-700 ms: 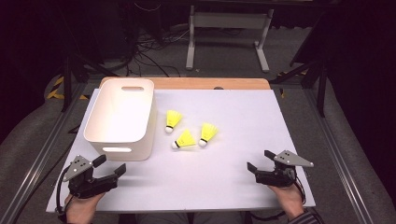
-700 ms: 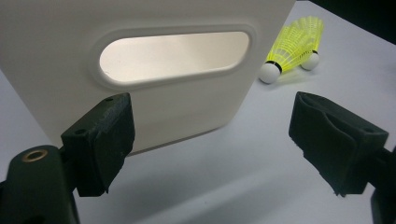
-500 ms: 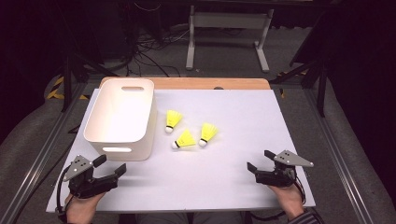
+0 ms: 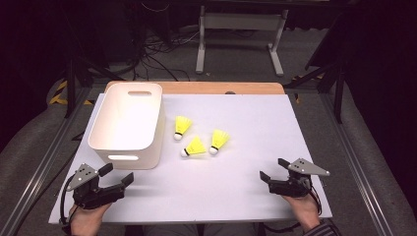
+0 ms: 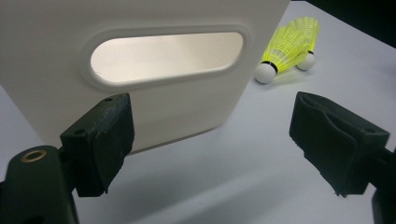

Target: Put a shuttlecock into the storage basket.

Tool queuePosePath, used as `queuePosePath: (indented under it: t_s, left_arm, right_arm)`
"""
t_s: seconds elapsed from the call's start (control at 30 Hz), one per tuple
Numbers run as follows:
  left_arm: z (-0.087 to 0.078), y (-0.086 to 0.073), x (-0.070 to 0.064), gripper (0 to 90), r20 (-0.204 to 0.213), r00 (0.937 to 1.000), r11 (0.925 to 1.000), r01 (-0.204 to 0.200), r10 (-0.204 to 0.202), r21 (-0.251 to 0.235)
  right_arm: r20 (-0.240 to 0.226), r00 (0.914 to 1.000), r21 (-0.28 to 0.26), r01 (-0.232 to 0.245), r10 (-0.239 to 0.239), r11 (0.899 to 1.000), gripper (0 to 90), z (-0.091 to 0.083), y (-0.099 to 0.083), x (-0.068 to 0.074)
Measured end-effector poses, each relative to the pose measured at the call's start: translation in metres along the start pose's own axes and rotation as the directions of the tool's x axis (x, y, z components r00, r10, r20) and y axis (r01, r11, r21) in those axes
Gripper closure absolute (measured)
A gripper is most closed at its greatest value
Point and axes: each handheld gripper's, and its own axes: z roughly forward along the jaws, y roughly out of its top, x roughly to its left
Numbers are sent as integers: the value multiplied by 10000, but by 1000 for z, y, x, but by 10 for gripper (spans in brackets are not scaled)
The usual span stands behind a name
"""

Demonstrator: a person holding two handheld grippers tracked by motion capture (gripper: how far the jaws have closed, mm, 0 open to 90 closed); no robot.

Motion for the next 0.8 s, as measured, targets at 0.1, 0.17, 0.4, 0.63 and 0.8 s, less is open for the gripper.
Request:
queuePosePath:
  t_s: [0.1, 0.17, 0.4, 0.63, 0.8]
  left_arm:
    - [0, 1, -1, 119, 28, 10000, 10000, -16, 16, 50]
    - [1, 1, -3, 115, 43, 10000, 9999, 22, -23, 105]
    - [2, 2, -6, 116, 46, 10000, 9999, -71, 70, 73]
    - [3, 3, -11, 121, 209, 9998, 9999, -78, 75, 126]
    - [4, 4, -14, 123, 334, 9994, 9999, -83, 79, 112]
  right_arm:
    - [16, 10000, -15, -6, 6, 10000, 134, 0, 0, 0]
    - [28, 10000, -47, -20, 20, 10000, 135, -1, 0, 0]
    - [35, 10000, -39, 4, -4, 10000, 135, -1, 0, 0]
    - [29, 10000, -45, -5, 5, 10000, 135, -1, 0, 0]
    - [17, 10000, -68, -10, 10, 10000, 135, -1, 0, 0]
